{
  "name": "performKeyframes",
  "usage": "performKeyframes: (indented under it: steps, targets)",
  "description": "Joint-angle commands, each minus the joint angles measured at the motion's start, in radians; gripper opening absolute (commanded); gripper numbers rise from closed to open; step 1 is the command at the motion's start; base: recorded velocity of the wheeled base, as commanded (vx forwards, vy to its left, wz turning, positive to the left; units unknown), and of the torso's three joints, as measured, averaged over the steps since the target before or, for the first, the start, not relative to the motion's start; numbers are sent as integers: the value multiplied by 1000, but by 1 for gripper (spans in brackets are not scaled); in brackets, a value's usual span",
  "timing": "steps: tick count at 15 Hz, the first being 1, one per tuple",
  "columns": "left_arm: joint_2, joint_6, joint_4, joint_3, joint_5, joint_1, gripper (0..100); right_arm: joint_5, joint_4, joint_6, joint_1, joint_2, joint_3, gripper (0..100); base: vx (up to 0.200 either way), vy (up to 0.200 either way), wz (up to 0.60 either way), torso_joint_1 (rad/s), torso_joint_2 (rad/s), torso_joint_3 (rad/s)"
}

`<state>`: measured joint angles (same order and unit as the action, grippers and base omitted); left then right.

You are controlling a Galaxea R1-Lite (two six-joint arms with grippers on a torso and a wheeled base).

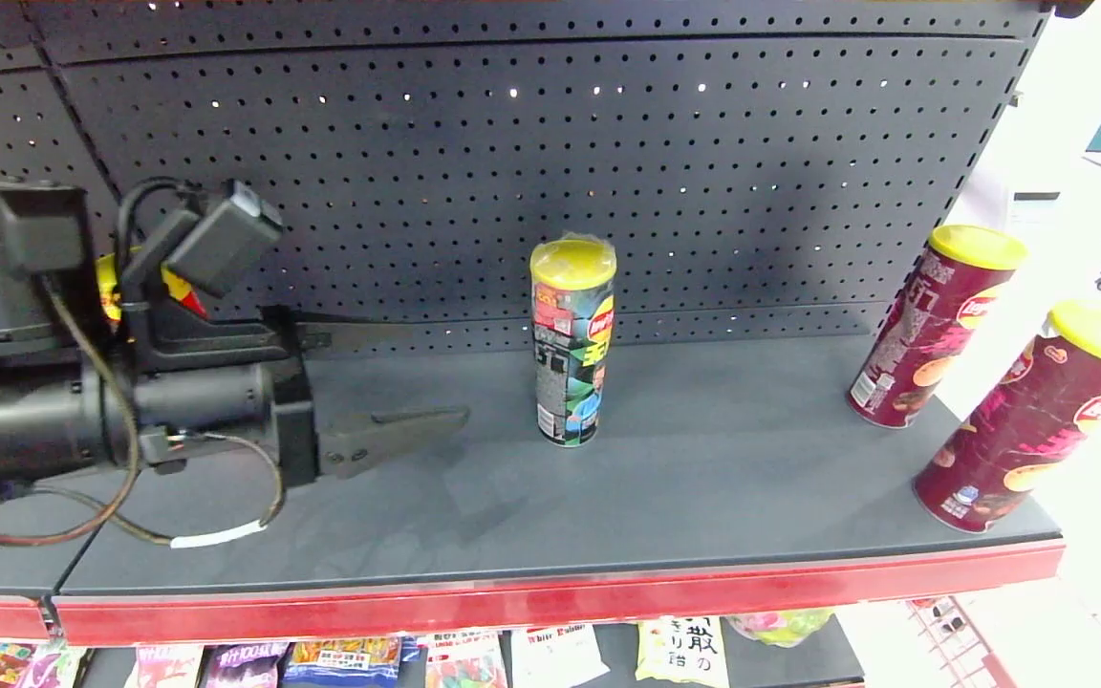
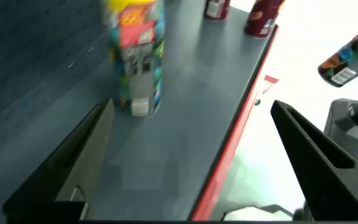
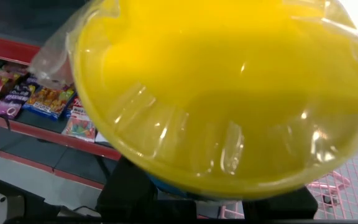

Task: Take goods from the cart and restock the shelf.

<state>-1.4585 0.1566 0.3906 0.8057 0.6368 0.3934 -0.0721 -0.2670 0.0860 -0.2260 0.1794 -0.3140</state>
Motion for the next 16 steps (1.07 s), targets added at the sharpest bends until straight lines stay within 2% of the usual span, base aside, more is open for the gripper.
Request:
performKeyframes:
  steps: [1, 5, 6, 7, 11, 16]
  targets:
    - [-171, -3, 14, 89, -42, 56, 100, -2, 0, -2, 0, 3, 3, 0, 0, 0, 0, 0, 0, 0]
    - [-281, 3, 66, 173, -111, 71, 100, -2, 0, -2, 0, 5, 4, 0, 0, 0, 0, 0, 0, 0]
    - [-281, 3, 66, 173, -111, 71, 100, -2, 0, -2, 0, 5, 4, 0, 0, 0, 0, 0, 0, 0]
    - [-327, 0, 97, 208, -137, 88, 100, 0, -1, -2, 0, 5, 4, 0, 0, 0, 0, 0, 0, 0]
    - [-431, -2, 100, 342, -170, 114, 100, 0, -1, -9, 0, 3, 9, 0, 0, 0, 0, 0, 0, 0]
    - [-496, -3, 100, 420, -207, 134, 100, 0, -1, -15, 0, -4, 15, 0, 0, 0, 0, 0, 0, 0]
